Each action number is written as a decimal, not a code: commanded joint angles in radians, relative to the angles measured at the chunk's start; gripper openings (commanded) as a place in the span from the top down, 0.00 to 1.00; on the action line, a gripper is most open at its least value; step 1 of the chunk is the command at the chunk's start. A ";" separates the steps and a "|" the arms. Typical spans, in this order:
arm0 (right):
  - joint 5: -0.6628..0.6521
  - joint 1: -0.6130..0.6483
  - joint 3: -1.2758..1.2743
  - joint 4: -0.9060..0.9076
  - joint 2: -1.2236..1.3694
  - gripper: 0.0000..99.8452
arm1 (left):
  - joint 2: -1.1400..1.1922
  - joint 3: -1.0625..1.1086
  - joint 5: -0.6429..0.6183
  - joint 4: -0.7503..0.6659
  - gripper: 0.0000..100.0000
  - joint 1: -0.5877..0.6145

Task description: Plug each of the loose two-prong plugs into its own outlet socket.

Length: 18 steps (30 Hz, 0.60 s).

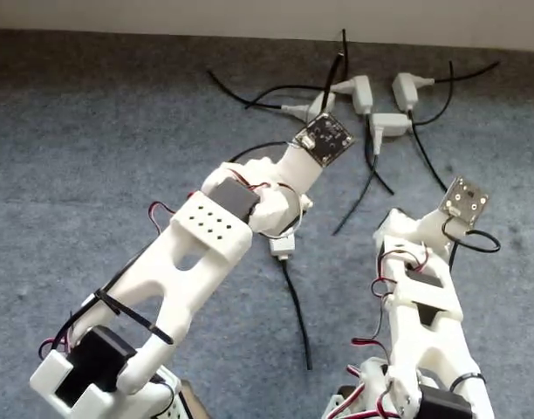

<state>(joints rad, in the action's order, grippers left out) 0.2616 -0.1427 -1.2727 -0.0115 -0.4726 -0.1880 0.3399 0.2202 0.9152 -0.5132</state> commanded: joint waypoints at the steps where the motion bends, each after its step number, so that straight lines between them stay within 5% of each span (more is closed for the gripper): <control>1: 0.008 -0.008 0.028 0.002 -0.012 0.99 | -0.010 -0.005 0.009 0.023 0.99 -0.010; 7: 0.008 -0.007 0.028 0.002 -0.007 0.99 | -0.010 -0.004 0.222 0.035 0.99 0.001; 18: 0.006 -0.005 0.028 0.002 -0.007 0.99 | -0.010 0.134 0.221 -0.095 0.99 -0.002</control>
<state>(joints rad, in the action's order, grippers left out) 0.2616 -0.1427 -1.2727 -0.0115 -0.4726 -0.1834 0.4335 0.4427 0.8846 -0.4979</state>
